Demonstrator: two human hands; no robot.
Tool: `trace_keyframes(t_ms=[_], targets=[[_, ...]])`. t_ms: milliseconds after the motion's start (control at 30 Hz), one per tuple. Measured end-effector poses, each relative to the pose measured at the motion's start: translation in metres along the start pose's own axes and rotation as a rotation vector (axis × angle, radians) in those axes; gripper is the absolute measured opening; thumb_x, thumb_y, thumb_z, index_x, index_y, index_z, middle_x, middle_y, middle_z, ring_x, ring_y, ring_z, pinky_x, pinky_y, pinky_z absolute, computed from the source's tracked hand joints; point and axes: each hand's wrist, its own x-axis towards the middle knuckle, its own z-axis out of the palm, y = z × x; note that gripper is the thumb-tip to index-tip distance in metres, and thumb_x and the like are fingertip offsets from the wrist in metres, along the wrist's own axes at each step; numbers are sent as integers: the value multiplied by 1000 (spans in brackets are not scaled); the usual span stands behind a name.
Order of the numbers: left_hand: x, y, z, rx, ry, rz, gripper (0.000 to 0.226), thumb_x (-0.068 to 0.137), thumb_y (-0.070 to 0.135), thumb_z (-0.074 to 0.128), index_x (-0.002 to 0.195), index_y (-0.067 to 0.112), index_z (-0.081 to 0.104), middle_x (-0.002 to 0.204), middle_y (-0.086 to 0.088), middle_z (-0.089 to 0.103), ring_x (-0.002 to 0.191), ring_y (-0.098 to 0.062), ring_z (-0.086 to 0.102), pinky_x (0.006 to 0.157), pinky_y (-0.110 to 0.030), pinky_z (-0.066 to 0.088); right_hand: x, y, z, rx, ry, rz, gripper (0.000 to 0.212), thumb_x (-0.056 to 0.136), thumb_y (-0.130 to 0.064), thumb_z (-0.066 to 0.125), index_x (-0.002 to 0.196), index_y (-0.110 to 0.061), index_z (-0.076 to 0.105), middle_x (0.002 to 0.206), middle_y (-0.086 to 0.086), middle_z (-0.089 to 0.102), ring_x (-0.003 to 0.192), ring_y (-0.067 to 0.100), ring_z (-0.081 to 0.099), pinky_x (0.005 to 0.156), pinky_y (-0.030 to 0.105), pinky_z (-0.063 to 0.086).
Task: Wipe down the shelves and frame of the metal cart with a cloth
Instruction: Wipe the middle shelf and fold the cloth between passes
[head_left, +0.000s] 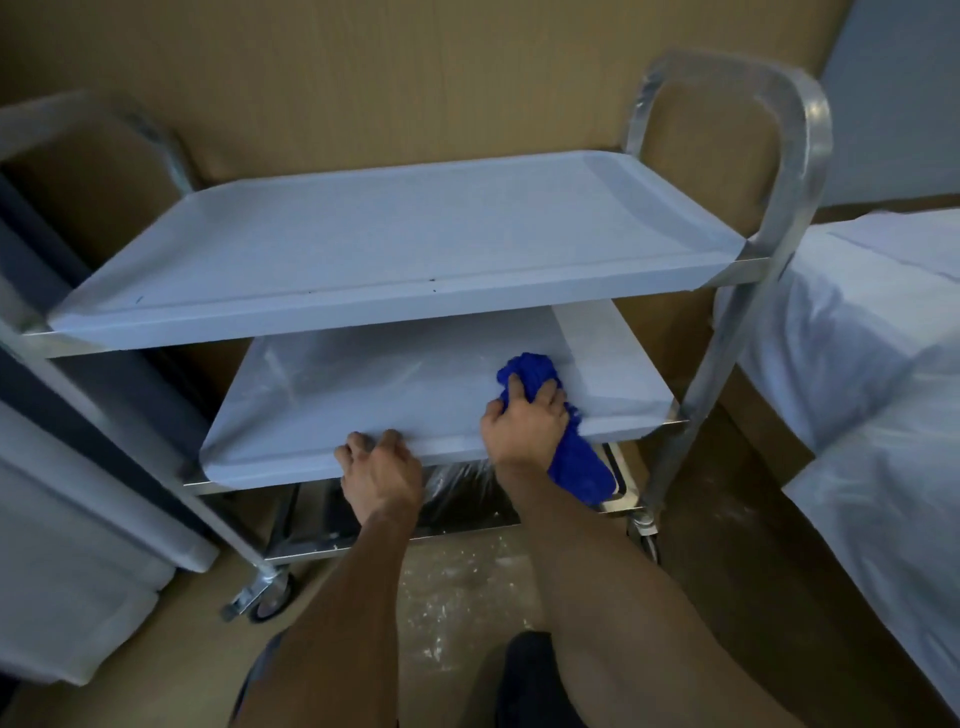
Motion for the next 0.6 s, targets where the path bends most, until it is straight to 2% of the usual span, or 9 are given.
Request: trace_keyframes(t_ms=[67, 133, 233, 300, 367, 500, 600], targets=[[3, -3, -3, -3, -8, 5, 28, 97, 26, 50, 121, 28, 65, 129, -10, 44, 119, -30, 37, 90, -43, 49, -23, -37, 10, 45, -35, -136, 50, 89, -38, 49, 138, -26, 53, 142, 27, 44, 129, 45, 43, 108, 55, 34], [6, -5, -6, -15, -14, 1, 32, 96, 25, 49, 124, 26, 65, 130, -8, 46, 119, -29, 38, 92, -43, 47, -41, -61, 16, 49, -107, -299, 52, 89, -35, 54, 140, -30, 50, 148, 23, 38, 135, 43, 36, 109, 54, 31], [5, -8, -6, -32, 19, 11, 35, 94, 22, 49, 125, 23, 65, 126, -8, 49, 117, -29, 40, 90, -45, 48, -42, -54, 12, 21, -164, -404, 52, 92, -32, 55, 143, -31, 45, 153, 19, 32, 141, 39, 28, 114, 55, 23], [4, -3, -5, -21, 37, 16, 33, 92, 23, 53, 122, 22, 66, 123, -9, 49, 115, -30, 41, 89, -46, 47, -31, -29, 3, 33, -91, -324, 51, 89, -33, 57, 140, -32, 49, 149, 18, 38, 137, 37, 33, 113, 55, 23], [1, 5, -3, -6, 49, -10, 31, 90, 24, 56, 120, 21, 65, 121, -12, 49, 114, -32, 42, 89, -47, 44, -10, 6, -4, 44, -19, -161, 53, 88, -36, 58, 139, -33, 49, 149, 17, 39, 136, 36, 35, 111, 54, 25], [-9, 15, 7, -4, 86, 21, 35, 83, 24, 63, 118, 19, 63, 120, -14, 48, 114, -35, 40, 90, -49, 40, 58, 102, -35, 51, 51, 175, 55, 95, -38, 47, 149, -35, 34, 159, 19, 22, 146, 40, 18, 117, 54, 15], [-13, 6, 14, -4, 87, 118, 40, 82, 18, 66, 121, 17, 62, 121, -13, 49, 113, -35, 41, 89, -48, 41, 78, 148, -48, 89, 101, 299, 60, 99, -41, 40, 155, -31, 24, 159, 24, 19, 143, 42, 25, 117, 50, 16]])
